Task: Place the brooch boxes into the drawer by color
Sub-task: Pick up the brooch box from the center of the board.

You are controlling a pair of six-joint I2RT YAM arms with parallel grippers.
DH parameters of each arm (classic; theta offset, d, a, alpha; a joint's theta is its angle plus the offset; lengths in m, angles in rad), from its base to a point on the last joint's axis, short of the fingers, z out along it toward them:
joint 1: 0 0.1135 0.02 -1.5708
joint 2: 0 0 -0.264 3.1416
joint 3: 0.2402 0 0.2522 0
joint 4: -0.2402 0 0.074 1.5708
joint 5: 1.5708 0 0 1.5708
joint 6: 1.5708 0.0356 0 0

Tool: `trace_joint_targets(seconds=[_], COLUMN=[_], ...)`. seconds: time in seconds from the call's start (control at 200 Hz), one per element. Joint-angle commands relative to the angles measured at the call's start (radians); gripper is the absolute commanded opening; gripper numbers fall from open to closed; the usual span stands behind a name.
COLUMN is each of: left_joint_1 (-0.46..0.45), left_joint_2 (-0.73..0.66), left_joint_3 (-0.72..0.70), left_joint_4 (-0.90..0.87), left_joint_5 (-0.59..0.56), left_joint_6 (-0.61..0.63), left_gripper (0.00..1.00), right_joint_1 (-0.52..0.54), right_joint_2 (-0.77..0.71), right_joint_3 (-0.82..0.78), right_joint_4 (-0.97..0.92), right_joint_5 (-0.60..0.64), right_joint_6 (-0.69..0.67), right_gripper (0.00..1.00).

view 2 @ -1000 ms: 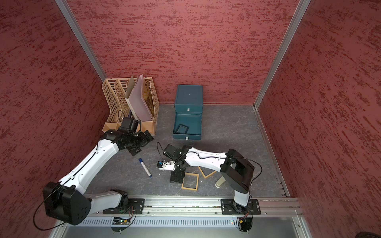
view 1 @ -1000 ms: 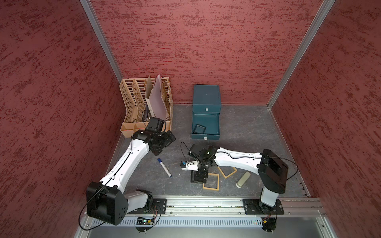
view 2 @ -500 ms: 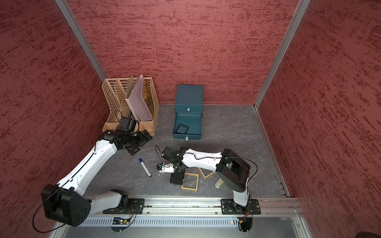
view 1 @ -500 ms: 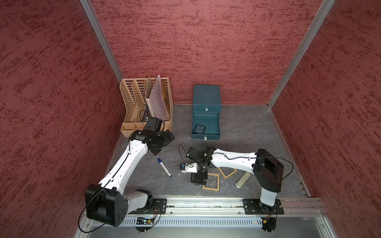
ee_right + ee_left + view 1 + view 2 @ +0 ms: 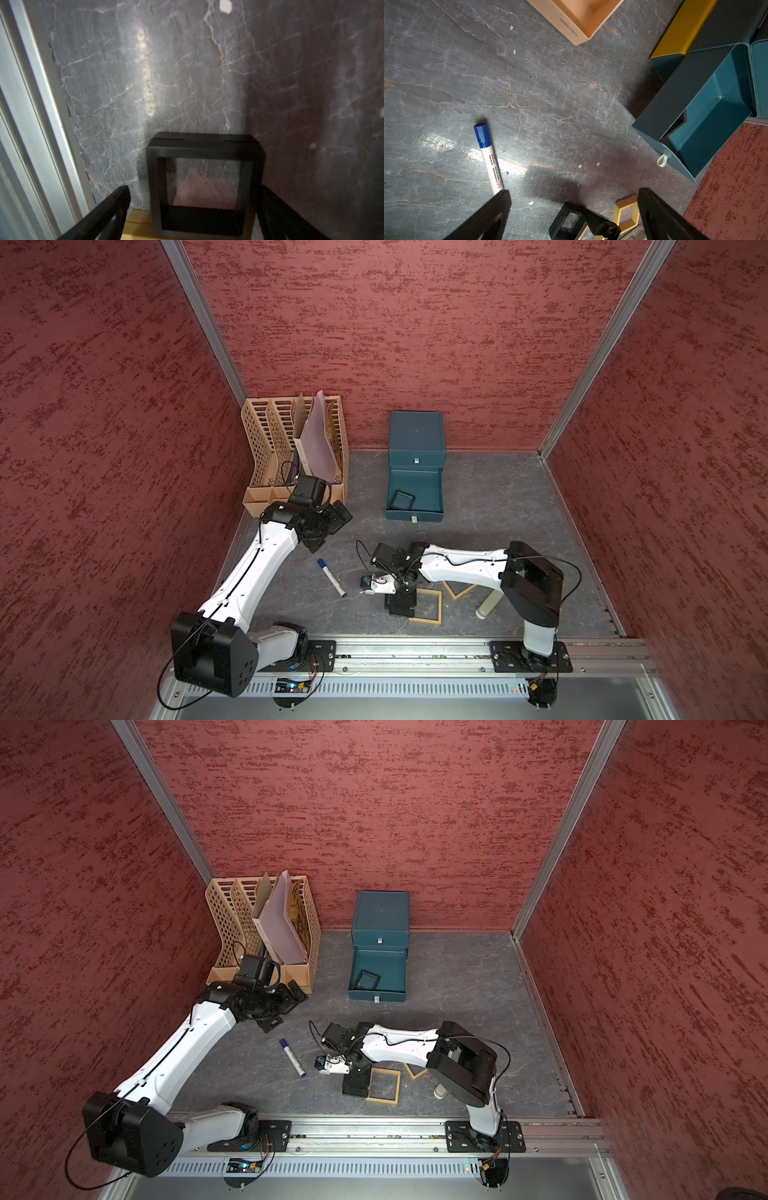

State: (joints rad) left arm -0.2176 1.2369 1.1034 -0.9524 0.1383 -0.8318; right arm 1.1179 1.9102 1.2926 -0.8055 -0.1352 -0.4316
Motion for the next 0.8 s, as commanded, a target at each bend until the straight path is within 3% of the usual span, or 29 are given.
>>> trace_joint_targets(seconds=[0.0, 0.366, 0.666, 0.796], left_joint_1=[0.007, 0.007, 0.007, 0.006], left_joint_2=[-0.001, -0.001, 0.001, 0.001], left_joint_3=[0.021, 0.030, 0.034, 0.035], left_joint_4=[-0.003, -0.006, -0.004, -0.004], left_joint_5=[0.006, 0.008, 0.008, 0.008], left_joint_6=[0.015, 0.014, 0.013, 0.013], left_gripper=[1.00, 1.00, 1.00, 1.00], right_joint_1=[0.011, 0.017, 0.026, 0.026], right_joint_2=[0.009, 0.023, 0.037, 0.029], right_joint_3=[0.030, 0.037, 0.033, 0.034], right_joint_4=[-0.004, -0.003, 0.009, 0.021], right_joint_5=[0.029, 0.055, 0.111, 0.116], right_joint_6=[0.021, 0.039, 0.053, 0.068], right_gripper=[0.99, 0.84, 0.84, 0.79])
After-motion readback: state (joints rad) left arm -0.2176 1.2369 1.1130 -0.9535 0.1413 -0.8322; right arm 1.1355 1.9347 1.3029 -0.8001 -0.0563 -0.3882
